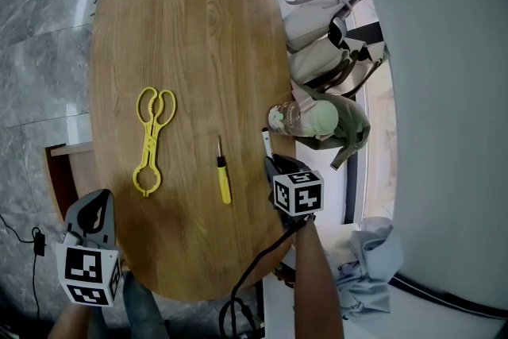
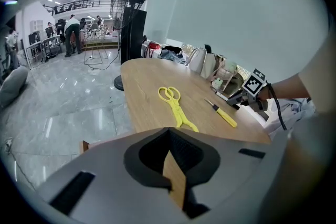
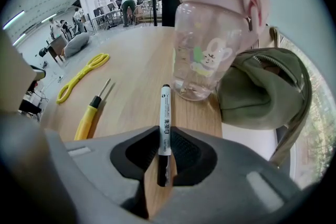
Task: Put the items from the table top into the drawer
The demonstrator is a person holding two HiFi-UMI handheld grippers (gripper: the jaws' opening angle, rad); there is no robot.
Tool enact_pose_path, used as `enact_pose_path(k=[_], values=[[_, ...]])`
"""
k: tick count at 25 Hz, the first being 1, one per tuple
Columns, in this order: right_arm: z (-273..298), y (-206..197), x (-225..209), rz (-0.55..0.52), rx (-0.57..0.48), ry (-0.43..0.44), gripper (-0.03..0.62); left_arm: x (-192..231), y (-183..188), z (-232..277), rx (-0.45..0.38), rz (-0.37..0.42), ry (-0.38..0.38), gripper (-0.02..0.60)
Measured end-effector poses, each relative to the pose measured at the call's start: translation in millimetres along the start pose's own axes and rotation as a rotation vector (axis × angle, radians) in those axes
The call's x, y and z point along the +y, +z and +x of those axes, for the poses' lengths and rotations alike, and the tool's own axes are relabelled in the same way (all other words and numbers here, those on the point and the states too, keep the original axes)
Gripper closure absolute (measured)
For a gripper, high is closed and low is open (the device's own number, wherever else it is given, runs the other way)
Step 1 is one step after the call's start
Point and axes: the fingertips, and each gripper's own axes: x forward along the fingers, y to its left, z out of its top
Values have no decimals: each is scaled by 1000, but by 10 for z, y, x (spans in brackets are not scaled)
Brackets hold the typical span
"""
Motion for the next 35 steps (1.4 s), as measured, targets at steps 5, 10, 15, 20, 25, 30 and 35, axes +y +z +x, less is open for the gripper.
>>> enact_pose_path(k=[5,10,15,20,25,30,35], values=[[-4,8,7,-35,22,-66,522,31,-68,-37,12,0,-9,586],[-41,17,-1,-80,46,-127,523,103,-83,-85,9,6,-9,586],[-189,107,63,-63,26,-156,523,154,-143,-161,14,-3,-22,586],[-335,116,176,-63,30,-187,523,197,-180,-261,7,-8,-38,586],[-464,160,349,-46,18,-221,523,340,-214,-386,2,14,-42,585],[-594,222,597,-32,3,-238,523,541,-256,-528,5,30,-26,586],[-731,243,819,1,-2,-256,523,683,-262,-676,12,50,-26,586]])
